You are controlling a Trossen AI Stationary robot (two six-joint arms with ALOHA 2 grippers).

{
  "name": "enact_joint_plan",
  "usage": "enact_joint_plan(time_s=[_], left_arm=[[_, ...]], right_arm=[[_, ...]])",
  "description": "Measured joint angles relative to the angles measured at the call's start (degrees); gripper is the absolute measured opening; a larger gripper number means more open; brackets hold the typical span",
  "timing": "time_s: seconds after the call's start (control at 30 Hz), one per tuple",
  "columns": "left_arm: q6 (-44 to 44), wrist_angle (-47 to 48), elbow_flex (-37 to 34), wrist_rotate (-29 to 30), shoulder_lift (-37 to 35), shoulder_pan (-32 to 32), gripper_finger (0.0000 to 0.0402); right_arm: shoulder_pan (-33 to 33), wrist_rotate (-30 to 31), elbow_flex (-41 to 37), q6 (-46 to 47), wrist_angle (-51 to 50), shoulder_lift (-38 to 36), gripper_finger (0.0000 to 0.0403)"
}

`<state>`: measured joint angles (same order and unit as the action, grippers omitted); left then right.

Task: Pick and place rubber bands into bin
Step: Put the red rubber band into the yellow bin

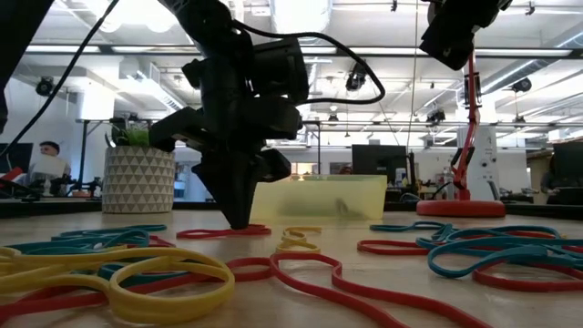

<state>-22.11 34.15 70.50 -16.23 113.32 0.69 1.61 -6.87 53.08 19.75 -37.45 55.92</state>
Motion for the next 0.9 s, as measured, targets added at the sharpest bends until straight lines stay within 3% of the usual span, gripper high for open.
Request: enact_joint_plan(time_s=[0.63,0.9], left_arm=[[5.8,-11.57,1.05,-4.13,-11.79,-2.25,0.0],[13.3,-8.92,0.31,2.99,-8.19,-2.62,0.0]], right_arm=[[0.0,0.04,-0.05,-0.24,-0.06,-0.04,0.0058],[0.02,0.82,-0.07,-0.45,0.04,-0.02,0.0059]])
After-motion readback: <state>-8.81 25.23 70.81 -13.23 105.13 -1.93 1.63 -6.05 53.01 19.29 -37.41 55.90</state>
